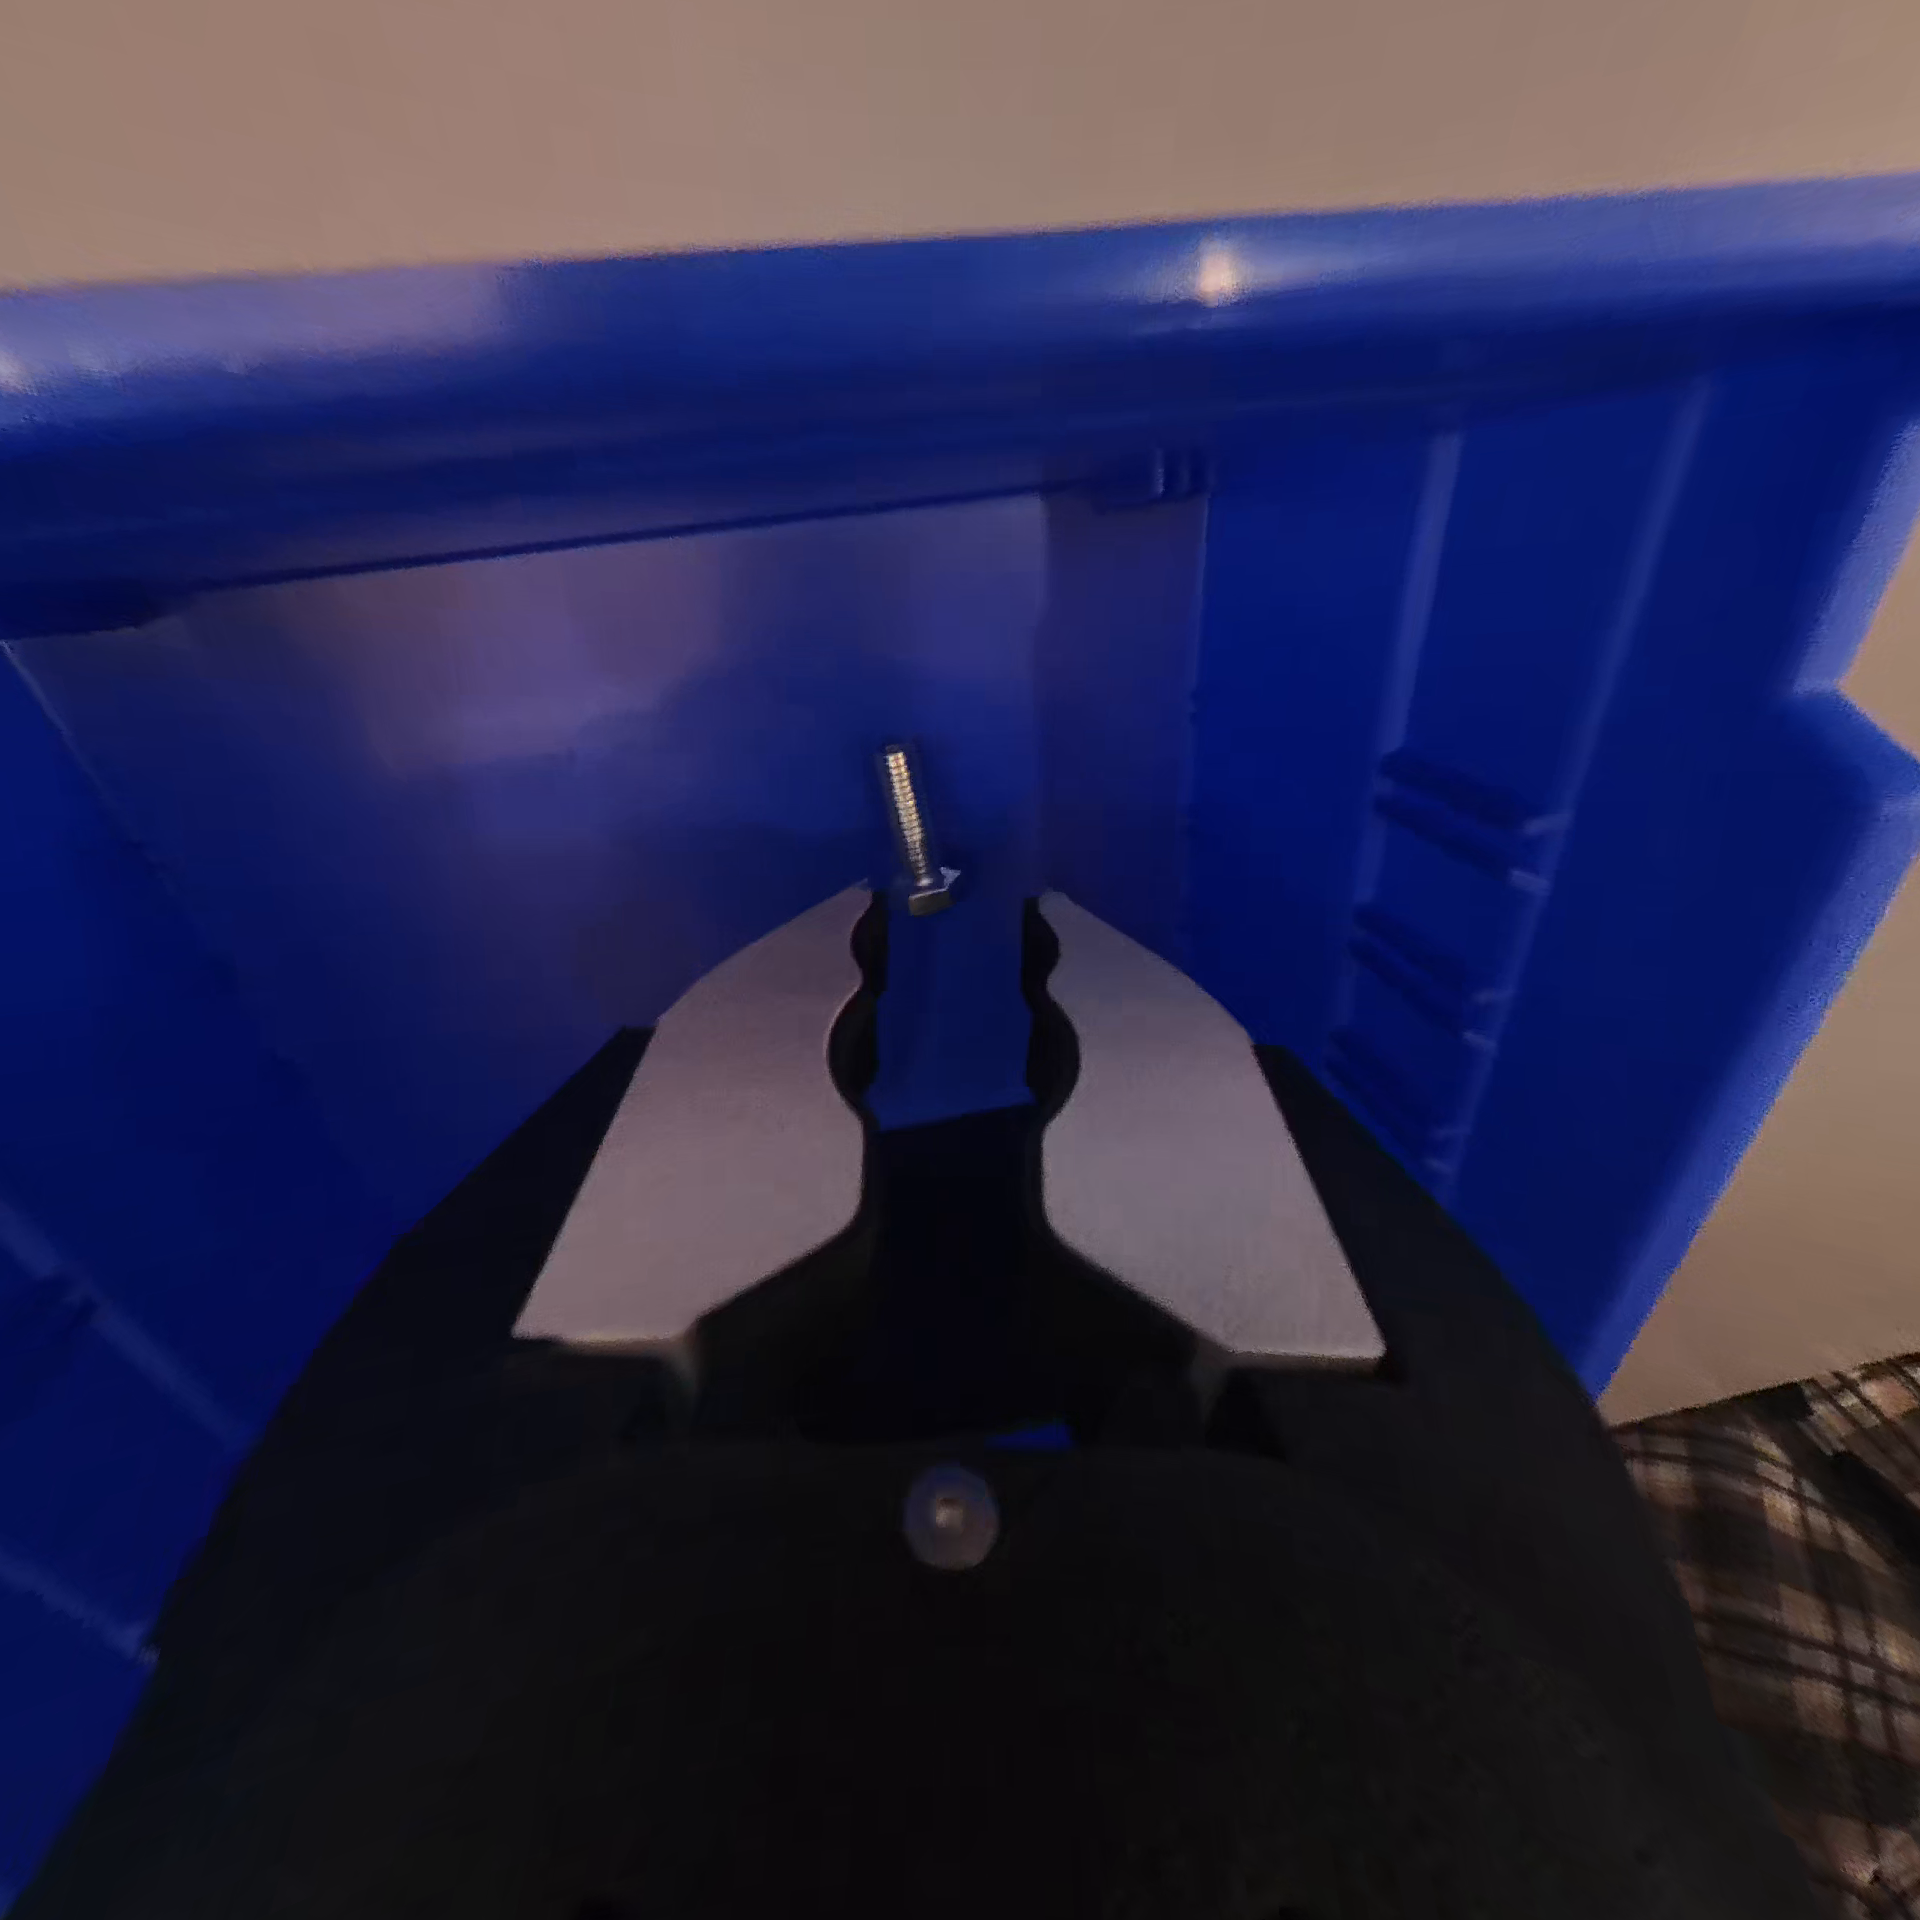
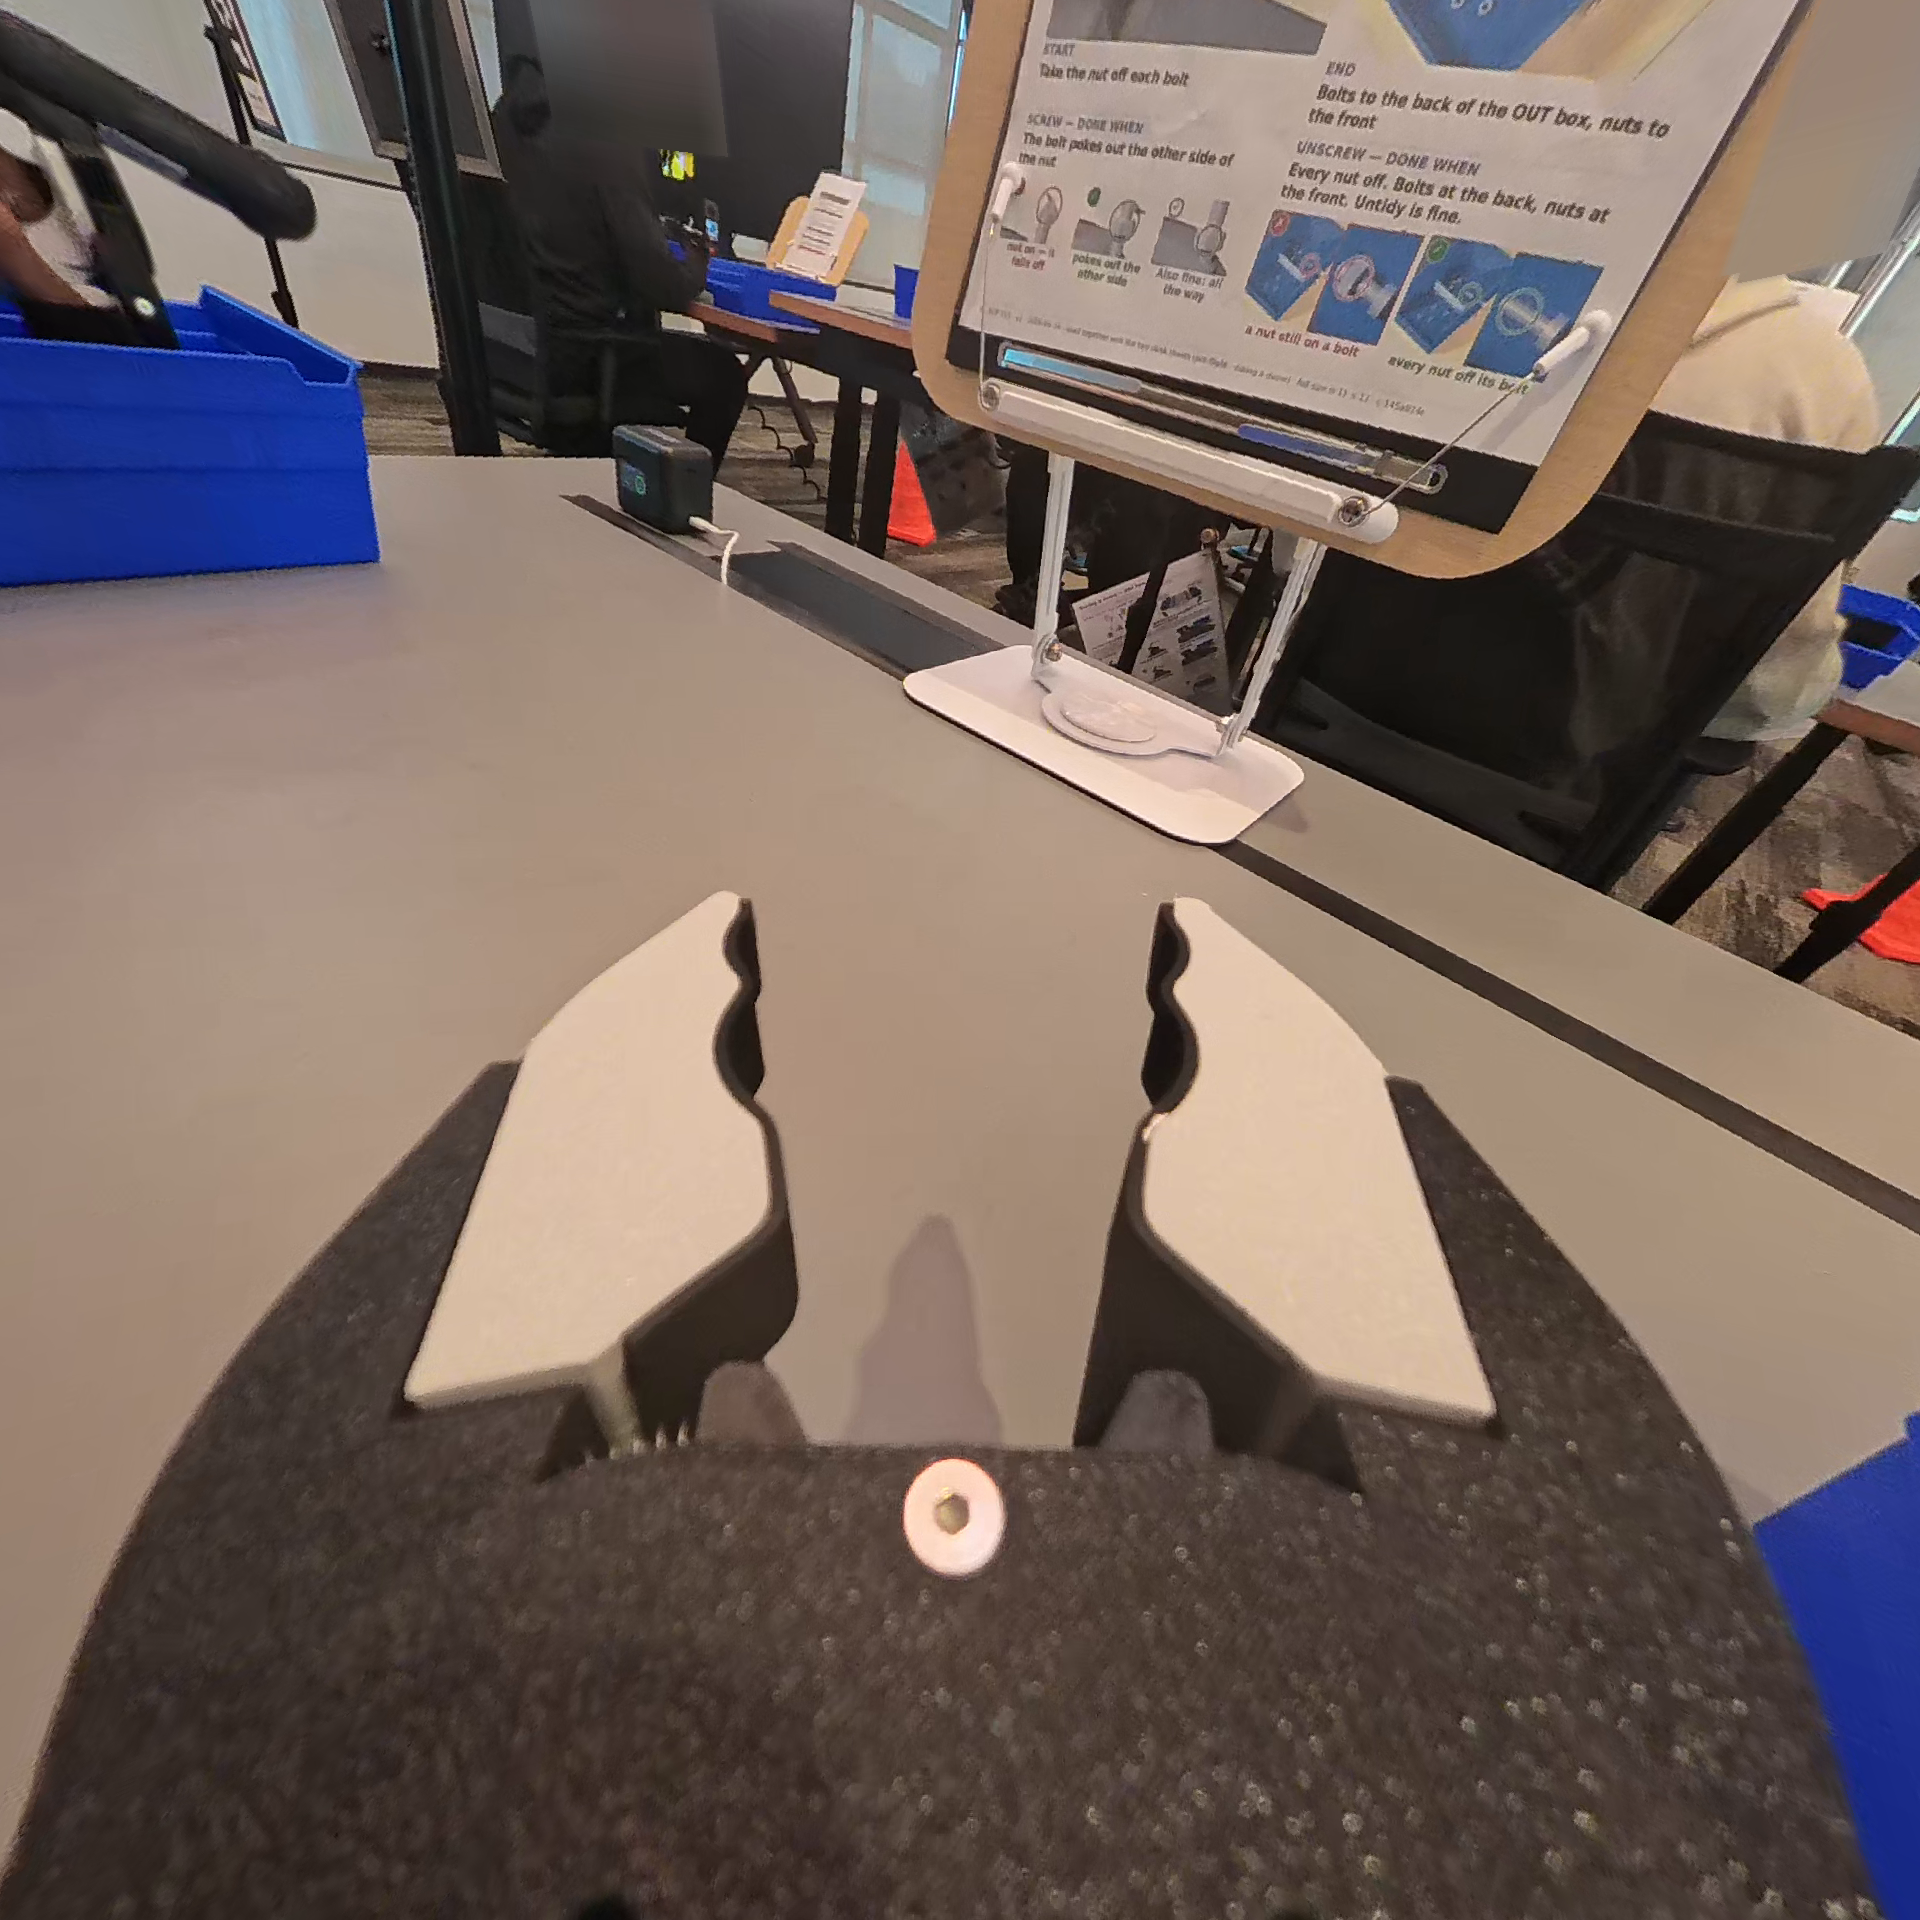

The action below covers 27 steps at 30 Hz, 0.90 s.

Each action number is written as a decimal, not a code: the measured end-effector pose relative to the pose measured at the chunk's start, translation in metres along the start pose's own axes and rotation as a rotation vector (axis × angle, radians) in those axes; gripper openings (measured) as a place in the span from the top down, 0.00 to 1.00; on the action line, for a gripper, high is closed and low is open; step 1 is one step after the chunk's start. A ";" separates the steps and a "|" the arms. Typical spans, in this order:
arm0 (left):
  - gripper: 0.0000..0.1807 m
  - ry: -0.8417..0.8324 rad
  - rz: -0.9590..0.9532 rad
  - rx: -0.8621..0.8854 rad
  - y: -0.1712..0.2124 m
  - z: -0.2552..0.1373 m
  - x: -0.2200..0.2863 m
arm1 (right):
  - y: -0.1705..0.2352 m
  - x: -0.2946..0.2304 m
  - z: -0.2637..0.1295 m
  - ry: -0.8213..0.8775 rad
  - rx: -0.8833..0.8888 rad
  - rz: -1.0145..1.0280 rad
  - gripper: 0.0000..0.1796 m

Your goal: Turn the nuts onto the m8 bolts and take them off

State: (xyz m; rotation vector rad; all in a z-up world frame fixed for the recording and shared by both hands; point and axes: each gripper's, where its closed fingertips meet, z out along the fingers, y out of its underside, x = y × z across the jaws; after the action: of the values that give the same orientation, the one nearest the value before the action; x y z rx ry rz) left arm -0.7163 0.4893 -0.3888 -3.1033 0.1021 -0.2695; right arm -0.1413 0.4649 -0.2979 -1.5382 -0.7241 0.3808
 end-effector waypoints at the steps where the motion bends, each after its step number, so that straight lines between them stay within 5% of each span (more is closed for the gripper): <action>1: 0.88 0.006 -0.014 -0.003 0.000 0.001 0.001 | 0.000 0.000 0.000 -0.002 0.000 -0.003 0.60; 27: 0.91 -0.032 0.002 -0.049 0.005 0.014 -0.012 | -0.009 -0.002 -0.008 -0.009 0.047 -0.013 0.60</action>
State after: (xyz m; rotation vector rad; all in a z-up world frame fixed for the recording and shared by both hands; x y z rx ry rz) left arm -0.7260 0.4857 -0.4050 -3.1545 0.1136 -0.2208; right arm -0.1400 0.4571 -0.2885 -1.4880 -0.7271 0.3933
